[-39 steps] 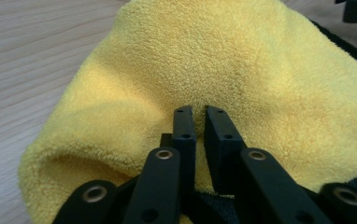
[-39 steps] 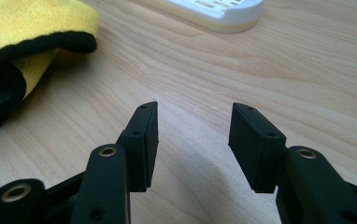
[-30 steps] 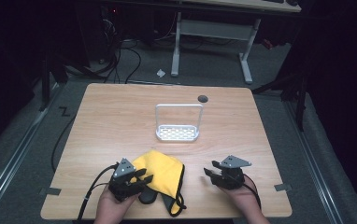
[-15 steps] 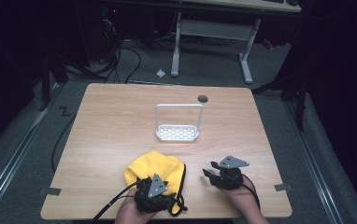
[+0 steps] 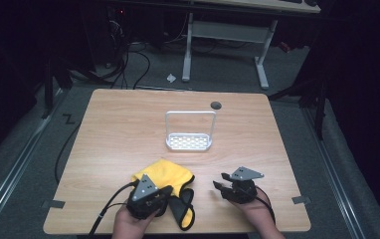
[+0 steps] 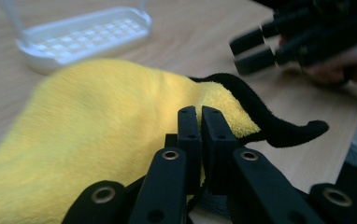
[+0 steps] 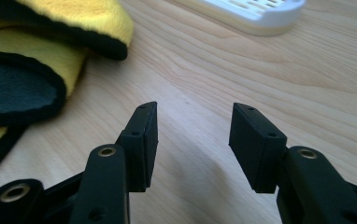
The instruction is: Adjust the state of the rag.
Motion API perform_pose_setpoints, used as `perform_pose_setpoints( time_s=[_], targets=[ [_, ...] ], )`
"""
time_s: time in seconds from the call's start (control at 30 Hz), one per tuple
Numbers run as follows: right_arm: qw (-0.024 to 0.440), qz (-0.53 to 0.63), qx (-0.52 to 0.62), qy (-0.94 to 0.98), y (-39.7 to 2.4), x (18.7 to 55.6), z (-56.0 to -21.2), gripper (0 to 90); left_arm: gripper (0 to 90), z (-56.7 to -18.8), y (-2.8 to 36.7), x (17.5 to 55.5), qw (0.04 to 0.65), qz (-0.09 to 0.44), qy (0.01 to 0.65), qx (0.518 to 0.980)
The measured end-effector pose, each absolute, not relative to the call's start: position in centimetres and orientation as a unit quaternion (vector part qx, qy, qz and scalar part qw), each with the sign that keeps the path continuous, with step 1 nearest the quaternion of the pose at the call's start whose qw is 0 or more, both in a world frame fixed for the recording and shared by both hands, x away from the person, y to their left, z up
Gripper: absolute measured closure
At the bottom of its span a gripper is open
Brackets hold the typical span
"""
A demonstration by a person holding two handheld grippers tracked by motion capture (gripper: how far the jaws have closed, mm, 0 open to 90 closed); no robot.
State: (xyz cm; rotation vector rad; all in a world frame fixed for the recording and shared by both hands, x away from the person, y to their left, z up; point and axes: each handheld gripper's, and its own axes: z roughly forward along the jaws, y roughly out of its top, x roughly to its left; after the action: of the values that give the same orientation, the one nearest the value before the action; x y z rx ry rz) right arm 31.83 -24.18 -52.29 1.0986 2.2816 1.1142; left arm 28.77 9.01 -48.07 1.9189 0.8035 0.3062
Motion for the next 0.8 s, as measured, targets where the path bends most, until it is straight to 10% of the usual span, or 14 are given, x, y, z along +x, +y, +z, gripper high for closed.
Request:
perform_pose_setpoints(
  time_s=[0.47,0.67,0.8],
  targets=[
    [0.155,0.382,0.302,0.86,-16.3,30.5,-52.9,52.9,86.4,-47.6,16.9,31.6,0.516,0.159,0.429,0.725],
    [0.163,0.369,0.291,0.868,-15.9,30.5,-52.9,85.2,86.3,-47.9,18.4,32.0,0.512,0.164,0.446,0.716],
    [0.178,0.376,0.308,0.856,-17.1,30.7,-52.2,86.3,86.4,-47.9,19.5,32.2,0.513,0.173,0.456,0.707]
  ],
)
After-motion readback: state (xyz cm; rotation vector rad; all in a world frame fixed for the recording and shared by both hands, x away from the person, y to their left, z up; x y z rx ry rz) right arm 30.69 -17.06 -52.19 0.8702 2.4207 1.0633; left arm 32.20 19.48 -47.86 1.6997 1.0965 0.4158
